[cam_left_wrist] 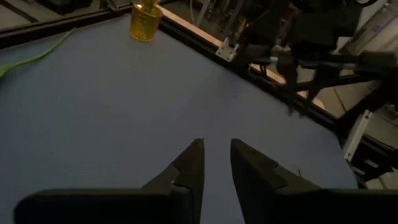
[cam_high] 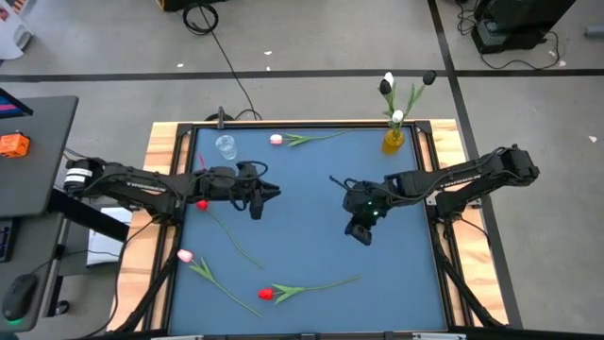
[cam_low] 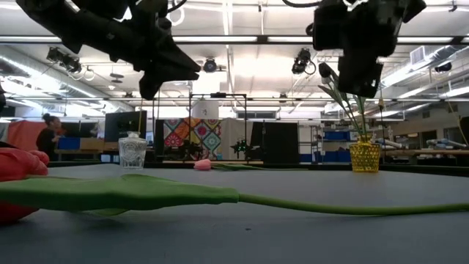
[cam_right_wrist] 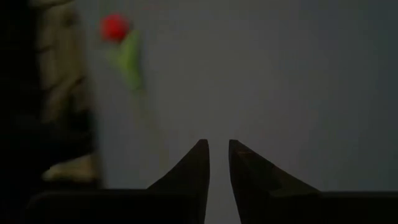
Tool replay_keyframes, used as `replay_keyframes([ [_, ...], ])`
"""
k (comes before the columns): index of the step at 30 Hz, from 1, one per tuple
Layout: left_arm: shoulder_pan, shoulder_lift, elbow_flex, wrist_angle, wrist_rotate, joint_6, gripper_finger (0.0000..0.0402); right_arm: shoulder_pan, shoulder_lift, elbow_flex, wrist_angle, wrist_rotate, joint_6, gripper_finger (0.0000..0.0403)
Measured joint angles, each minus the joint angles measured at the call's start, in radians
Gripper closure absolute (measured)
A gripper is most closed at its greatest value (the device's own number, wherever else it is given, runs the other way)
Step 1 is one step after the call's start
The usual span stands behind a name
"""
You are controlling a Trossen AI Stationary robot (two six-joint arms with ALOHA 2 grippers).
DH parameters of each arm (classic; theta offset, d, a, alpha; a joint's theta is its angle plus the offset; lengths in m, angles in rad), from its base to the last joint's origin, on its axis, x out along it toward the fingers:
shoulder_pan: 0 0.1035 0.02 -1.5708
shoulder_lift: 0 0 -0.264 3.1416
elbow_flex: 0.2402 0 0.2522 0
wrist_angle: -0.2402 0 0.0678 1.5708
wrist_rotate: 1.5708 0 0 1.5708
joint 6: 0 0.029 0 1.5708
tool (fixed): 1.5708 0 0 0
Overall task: Sort flowers into vase by color
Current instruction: Put the top pink tulip into the transparent vase
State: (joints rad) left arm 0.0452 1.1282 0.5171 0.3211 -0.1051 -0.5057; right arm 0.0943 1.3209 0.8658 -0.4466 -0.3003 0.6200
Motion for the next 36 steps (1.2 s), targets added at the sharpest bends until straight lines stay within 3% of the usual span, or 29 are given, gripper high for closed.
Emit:
replay_keyframes([
  [5, 0.048, 0.021, 0.000, -0.009, 0.211, -0.011, 0.0355, -0.032, 0.000, 0.000, 0.126, -0.276, -0.014, 0.0368],
  [8, 0.062, 0.028, 0.000, -0.018, 0.378, -0.019, 0.0381, -0.068, 0.000, 0.000, 0.223, -0.334, -0.014, 0.0392],
  [11, 0.066, 0.006, 0.000, -0.025, 0.423, -0.032, 0.0396, -0.103, -0.002, 0.000, 0.277, -0.203, -0.009, 0.0394],
  [15, 0.063, -0.053, 0.000, 0.026, 0.343, -0.033, 0.0391, -0.124, 0.000, 0.000, 0.277, 0.102, 0.014, 0.0384],
  [22, 0.063, -0.194, 0.000, 0.073, 0.239, 0.020, 0.0387, -0.038, 0.003, 0.000, 0.302, 0.387, 0.001, 0.0391],
  [27, 0.051, -0.301, 0.000, 0.055, 0.228, 0.086, 0.0387, 0.017, 0.003, 0.000, 0.323, 0.453, -0.026, 0.0390],
  [32, 0.030, -0.352, 0.000, -0.128, 0.204, 0.157, 0.0386, 0.023, 0.009, 0.000, 0.335, 0.388, -0.056, 0.0392],
  [36, 0.015, -0.352, 0.000, -0.173, 0.205, 0.163, 0.0386, 0.030, 0.057, 0.037, 0.327, 0.386, -0.063, 0.0393],
])
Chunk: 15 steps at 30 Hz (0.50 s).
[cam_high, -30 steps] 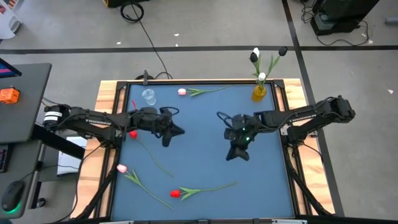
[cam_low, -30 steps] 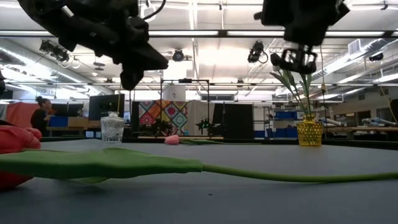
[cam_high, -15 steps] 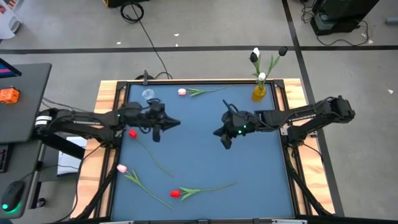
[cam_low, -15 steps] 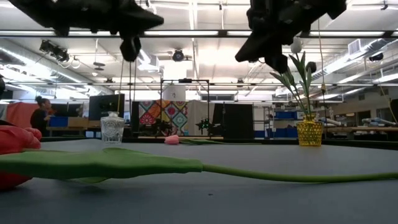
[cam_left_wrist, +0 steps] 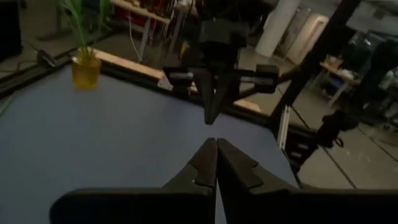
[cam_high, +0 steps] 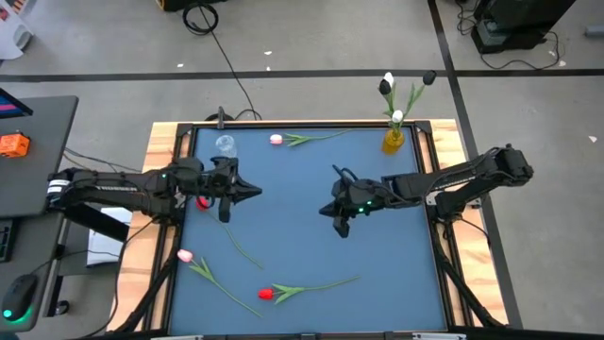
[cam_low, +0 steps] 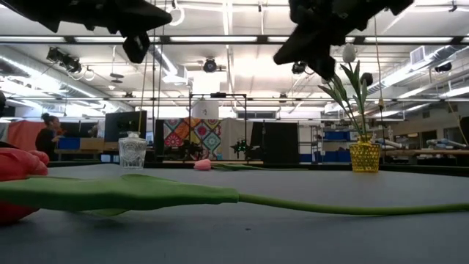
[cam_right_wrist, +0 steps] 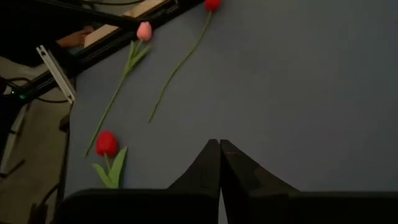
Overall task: Sort flowers into vase by color
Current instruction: Put the top pink tulip into the transparent vase
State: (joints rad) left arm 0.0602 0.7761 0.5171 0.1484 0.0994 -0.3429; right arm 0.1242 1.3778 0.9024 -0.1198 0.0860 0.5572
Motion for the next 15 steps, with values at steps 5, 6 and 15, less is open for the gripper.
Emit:
replay_keyframes([
  [5, 0.016, -0.021, -0.001, -0.131, 0.000, -0.009, 0.0386, 0.027, 0.132, 0.124, -0.099, 0.087, -0.040, 0.0393],
  [6, 0.019, -0.027, -0.001, -0.143, 0.000, -0.009, 0.0386, 0.033, 0.160, 0.154, -0.150, 0.122, -0.040, 0.0393],
  [15, 0.024, -0.130, 0.000, -0.260, 0.002, 0.040, 0.0386, 0.052, 0.391, 0.409, -0.482, 0.272, -0.082, 0.0364],
])
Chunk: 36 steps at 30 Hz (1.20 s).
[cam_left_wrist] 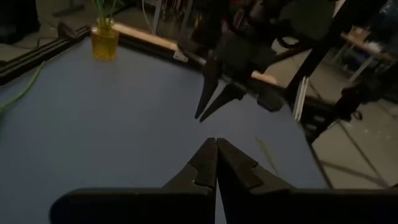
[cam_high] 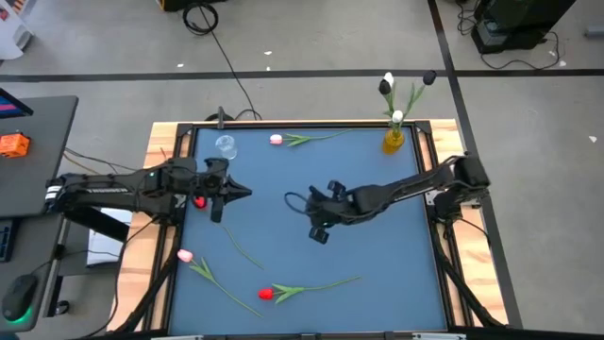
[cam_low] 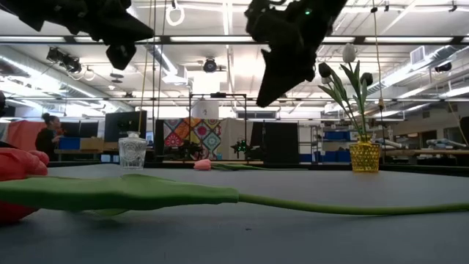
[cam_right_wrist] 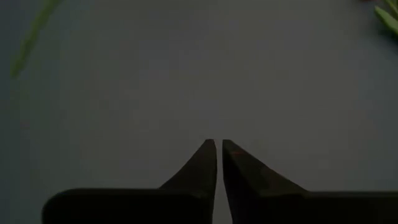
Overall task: Sort flowers into vase by color
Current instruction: Put the top pink tulip into the transparent vase
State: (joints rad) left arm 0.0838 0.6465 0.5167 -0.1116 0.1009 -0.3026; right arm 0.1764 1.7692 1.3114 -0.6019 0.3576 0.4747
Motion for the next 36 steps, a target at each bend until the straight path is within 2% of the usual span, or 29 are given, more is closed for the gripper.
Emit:
replay_keyframes([
  [5, 0.011, -0.044, 0.000, -0.108, 0.000, 0.012, 0.0386, -0.011, 0.096, 0.093, -0.043, -0.011, -0.028, 0.0349],
  [10, 0.020, -0.087, 0.000, -0.145, 0.001, 0.042, 0.0375, -0.030, 0.160, 0.154, -0.055, -0.028, -0.037, 0.0339],
  [17, 0.076, -0.139, 0.000, -0.156, 0.001, 0.066, 0.0307, -0.043, 0.215, 0.233, -0.068, -0.052, -0.166, 0.0316],
  [21, 0.117, -0.136, 0.000, -0.157, 0.000, 0.103, 0.0281, -0.059, 0.259, 0.304, -0.160, -0.018, -0.205, 0.0295],
  [27, 0.175, -0.138, 0.000, -0.142, -0.004, 0.101, 0.0276, -0.109, 0.309, 0.388, -0.242, 0.066, -0.238, 0.0279],
  [32, 0.213, -0.139, 0.000, -0.129, -0.150, 0.109, 0.0276, -0.172, 0.309, 0.389, -0.206, 0.089, -0.324, 0.0280],
  [36, 0.227, -0.146, 0.008, -0.112, -0.170, 0.105, 0.0276, -0.231, 0.309, 0.389, -0.106, 0.106, -0.494, 0.0281],
])
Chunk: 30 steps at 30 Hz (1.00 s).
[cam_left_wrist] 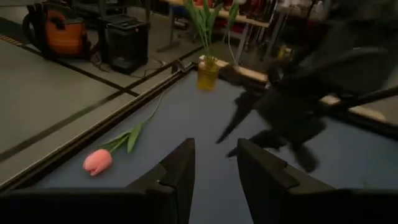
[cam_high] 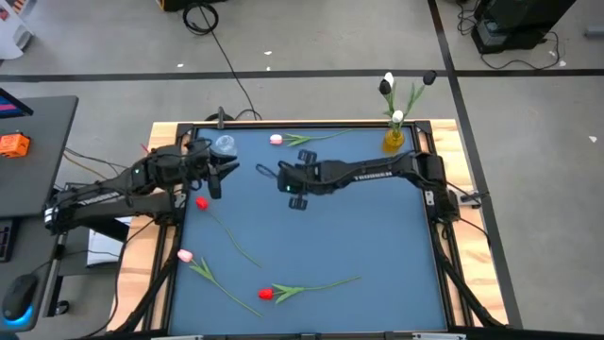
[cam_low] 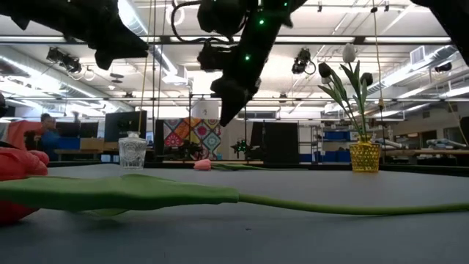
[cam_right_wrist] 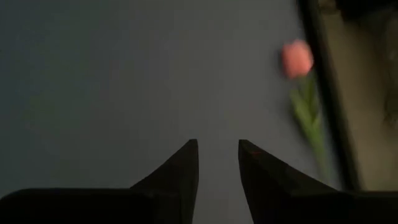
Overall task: Sort flowers into vase by color
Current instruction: Put the top pink tulip into the transparent vase
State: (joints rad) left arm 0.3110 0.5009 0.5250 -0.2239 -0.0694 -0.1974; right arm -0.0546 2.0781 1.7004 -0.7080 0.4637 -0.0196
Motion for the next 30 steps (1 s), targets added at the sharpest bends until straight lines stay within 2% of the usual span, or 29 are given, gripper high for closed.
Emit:
replay_keyframes([
  [4, 0.008, 0.001, 0.041, 0.027, -0.030, 0.001, 0.0276, -0.059, 0.000, 0.000, 0.116, -0.094, -0.169, 0.0281],
  [9, 0.051, 0.002, 0.086, 0.025, -0.089, 0.002, 0.0276, -0.146, 0.000, 0.000, 0.117, -0.203, -0.126, 0.0281],
  [13, 0.087, 0.003, 0.092, 0.023, -0.090, -0.024, 0.0276, -0.219, 0.000, 0.000, 0.107, -0.199, -0.125, 0.0281],
  [16, 0.107, 0.003, 0.092, 0.024, -0.090, -0.049, 0.0276, -0.260, 0.000, 0.000, 0.100, -0.235, -0.149, 0.0281],
  [22, 0.120, 0.003, 0.092, 0.025, -0.090, -0.089, 0.0276, -0.318, 0.014, 0.000, 0.107, -0.254, -0.232, 0.0281],
  [30, 0.120, 0.053, 0.092, 0.023, -0.118, -0.148, 0.0276, -0.405, 0.102, 0.000, 0.091, -0.293, -0.328, 0.0281],
])
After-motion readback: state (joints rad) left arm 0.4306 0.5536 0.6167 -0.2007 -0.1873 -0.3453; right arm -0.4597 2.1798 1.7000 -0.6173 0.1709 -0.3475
